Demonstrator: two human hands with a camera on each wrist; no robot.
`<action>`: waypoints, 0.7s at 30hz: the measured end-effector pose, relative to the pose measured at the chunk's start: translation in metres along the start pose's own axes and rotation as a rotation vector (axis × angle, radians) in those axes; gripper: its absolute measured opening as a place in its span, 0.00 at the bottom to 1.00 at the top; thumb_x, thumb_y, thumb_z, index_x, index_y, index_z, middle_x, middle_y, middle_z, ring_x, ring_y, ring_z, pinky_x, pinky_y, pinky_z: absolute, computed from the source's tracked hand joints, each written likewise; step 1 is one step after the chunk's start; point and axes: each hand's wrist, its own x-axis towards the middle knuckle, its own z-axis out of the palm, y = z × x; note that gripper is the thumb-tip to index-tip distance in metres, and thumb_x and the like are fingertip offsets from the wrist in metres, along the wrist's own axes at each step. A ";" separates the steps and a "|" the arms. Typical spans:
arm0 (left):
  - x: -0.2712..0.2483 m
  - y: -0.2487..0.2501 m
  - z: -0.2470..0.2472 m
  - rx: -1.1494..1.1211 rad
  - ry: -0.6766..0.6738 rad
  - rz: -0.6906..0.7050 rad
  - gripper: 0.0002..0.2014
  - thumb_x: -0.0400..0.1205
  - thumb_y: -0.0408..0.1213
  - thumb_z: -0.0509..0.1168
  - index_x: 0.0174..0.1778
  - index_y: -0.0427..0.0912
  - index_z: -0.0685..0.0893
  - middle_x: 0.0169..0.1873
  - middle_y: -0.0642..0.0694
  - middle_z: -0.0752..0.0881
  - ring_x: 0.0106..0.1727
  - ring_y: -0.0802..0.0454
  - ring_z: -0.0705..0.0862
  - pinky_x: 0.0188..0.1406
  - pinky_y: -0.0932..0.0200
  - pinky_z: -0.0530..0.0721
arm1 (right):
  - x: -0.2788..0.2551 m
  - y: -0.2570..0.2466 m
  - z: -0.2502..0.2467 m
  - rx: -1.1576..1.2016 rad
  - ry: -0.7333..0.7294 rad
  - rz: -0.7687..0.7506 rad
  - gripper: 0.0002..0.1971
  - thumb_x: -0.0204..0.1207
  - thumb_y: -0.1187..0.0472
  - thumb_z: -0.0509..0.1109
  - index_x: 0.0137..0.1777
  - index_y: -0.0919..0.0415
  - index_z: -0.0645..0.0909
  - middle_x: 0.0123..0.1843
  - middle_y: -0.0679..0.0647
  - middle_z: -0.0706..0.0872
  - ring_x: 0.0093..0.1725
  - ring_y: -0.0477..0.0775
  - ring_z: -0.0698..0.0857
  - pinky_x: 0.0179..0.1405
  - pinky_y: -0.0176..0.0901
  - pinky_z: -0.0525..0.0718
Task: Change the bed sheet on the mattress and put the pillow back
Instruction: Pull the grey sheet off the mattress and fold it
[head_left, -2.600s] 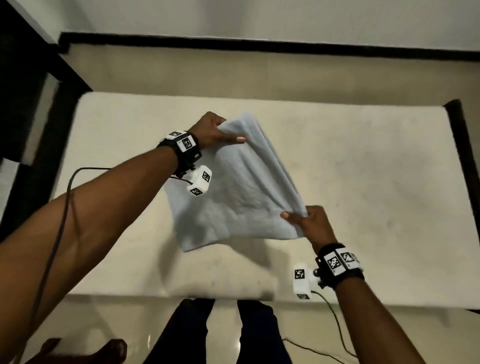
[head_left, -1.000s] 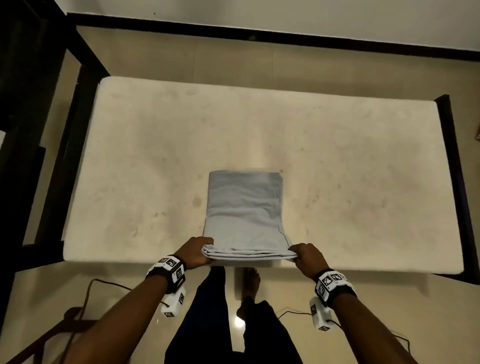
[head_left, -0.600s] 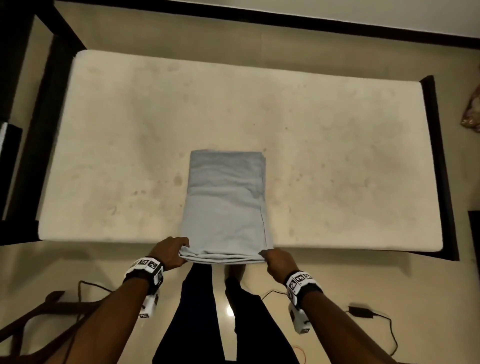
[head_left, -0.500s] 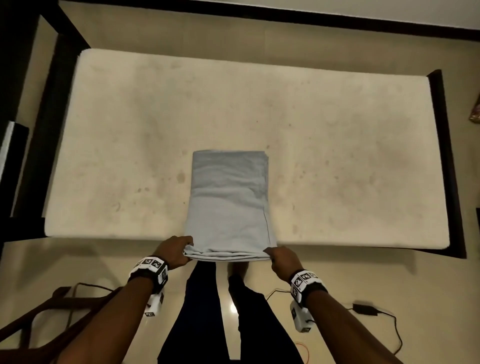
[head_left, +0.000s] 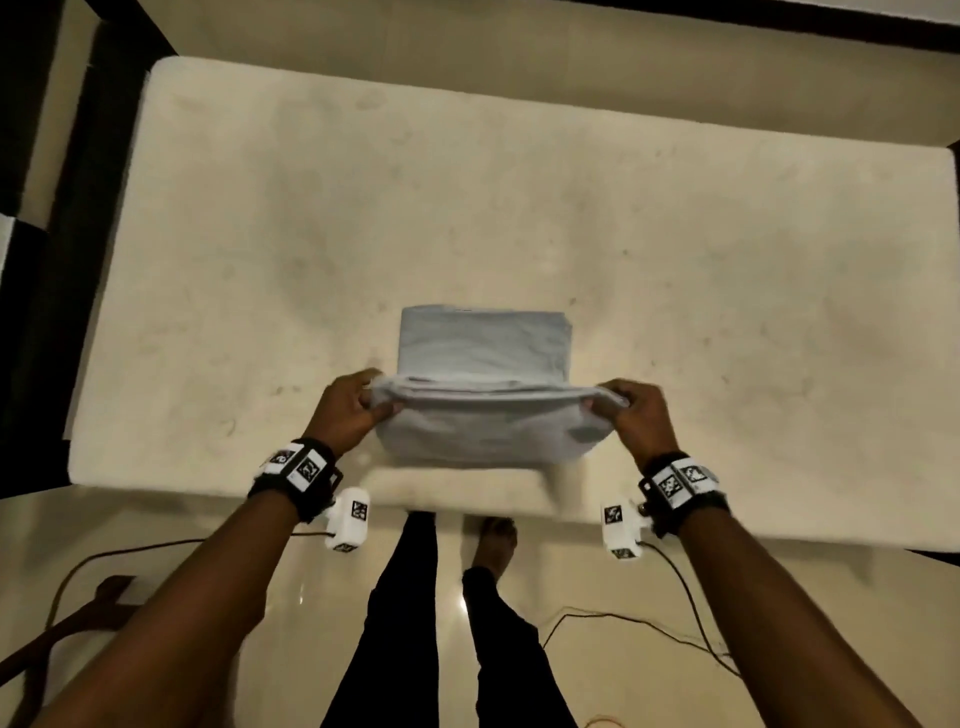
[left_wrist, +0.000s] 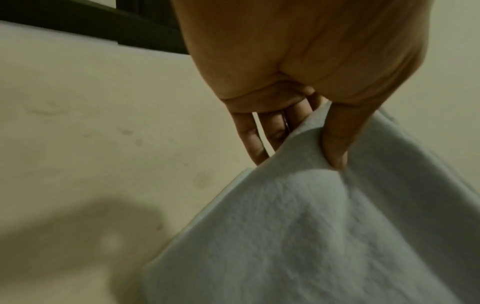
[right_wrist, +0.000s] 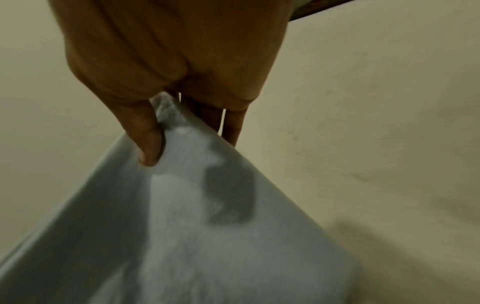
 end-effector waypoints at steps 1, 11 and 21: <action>0.018 -0.002 0.001 -0.069 0.030 -0.014 0.24 0.70 0.55 0.79 0.56 0.44 0.90 0.49 0.47 0.94 0.53 0.48 0.92 0.56 0.44 0.90 | 0.021 0.001 0.002 0.076 0.041 0.017 0.03 0.68 0.67 0.81 0.37 0.62 0.90 0.30 0.50 0.88 0.33 0.45 0.82 0.34 0.39 0.78; 0.182 -0.099 0.054 -0.340 0.178 -0.137 0.12 0.81 0.41 0.76 0.56 0.38 0.91 0.50 0.40 0.93 0.51 0.44 0.92 0.57 0.39 0.90 | 0.189 0.106 0.085 0.349 0.193 0.158 0.14 0.64 0.58 0.87 0.45 0.65 0.91 0.37 0.54 0.90 0.39 0.54 0.84 0.42 0.49 0.83; 0.147 -0.106 0.069 -0.575 0.010 -0.321 0.16 0.81 0.39 0.76 0.59 0.30 0.89 0.52 0.38 0.93 0.52 0.43 0.93 0.46 0.56 0.90 | 0.195 0.123 0.095 0.216 0.172 0.138 0.16 0.76 0.56 0.78 0.47 0.73 0.86 0.35 0.56 0.83 0.34 0.52 0.78 0.36 0.45 0.76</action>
